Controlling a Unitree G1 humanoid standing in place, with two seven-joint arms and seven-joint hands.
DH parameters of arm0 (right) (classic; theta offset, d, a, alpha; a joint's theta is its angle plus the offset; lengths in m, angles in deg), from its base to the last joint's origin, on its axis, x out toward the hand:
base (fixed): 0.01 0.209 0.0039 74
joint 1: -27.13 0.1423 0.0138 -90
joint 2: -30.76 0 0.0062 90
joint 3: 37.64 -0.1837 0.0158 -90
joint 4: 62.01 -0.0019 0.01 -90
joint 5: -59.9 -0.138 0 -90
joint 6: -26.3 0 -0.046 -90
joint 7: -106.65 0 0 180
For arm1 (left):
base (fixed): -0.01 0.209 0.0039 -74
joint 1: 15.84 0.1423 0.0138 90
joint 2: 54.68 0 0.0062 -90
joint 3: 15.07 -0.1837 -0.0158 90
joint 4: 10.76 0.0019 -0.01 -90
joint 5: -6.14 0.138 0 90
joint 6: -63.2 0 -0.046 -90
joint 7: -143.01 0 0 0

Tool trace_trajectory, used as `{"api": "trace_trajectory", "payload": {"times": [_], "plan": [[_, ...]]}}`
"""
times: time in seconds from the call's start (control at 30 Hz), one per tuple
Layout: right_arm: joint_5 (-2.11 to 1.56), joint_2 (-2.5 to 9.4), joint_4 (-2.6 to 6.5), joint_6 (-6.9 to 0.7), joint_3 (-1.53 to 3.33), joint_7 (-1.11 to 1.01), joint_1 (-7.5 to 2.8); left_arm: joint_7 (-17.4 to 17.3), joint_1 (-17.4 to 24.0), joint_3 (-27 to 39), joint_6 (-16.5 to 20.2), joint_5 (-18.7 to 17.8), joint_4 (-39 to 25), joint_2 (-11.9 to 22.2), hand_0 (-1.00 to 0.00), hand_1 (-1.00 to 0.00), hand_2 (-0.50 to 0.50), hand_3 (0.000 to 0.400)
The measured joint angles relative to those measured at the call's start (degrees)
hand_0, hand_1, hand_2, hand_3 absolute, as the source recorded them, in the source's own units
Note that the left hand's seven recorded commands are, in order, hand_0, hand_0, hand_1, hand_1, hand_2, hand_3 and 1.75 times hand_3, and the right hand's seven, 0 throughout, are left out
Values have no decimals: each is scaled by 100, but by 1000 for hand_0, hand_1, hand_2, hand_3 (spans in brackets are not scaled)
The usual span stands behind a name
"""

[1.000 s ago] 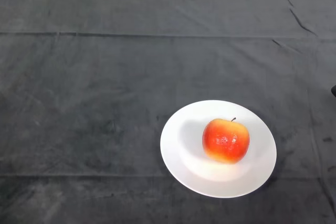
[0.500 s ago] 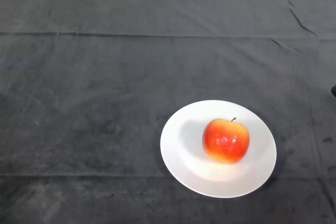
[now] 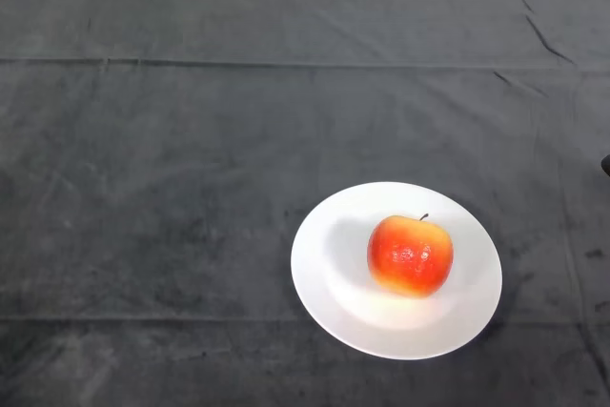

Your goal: Move the apple to the plate

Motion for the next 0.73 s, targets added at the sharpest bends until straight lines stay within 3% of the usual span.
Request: {"api": "trace_trajectory", "payload": {"times": [0.73], "plan": [[0,0,0,0,0,0,0,-13,-3,0,46,14,0,-9,0,0,0,0]]}}
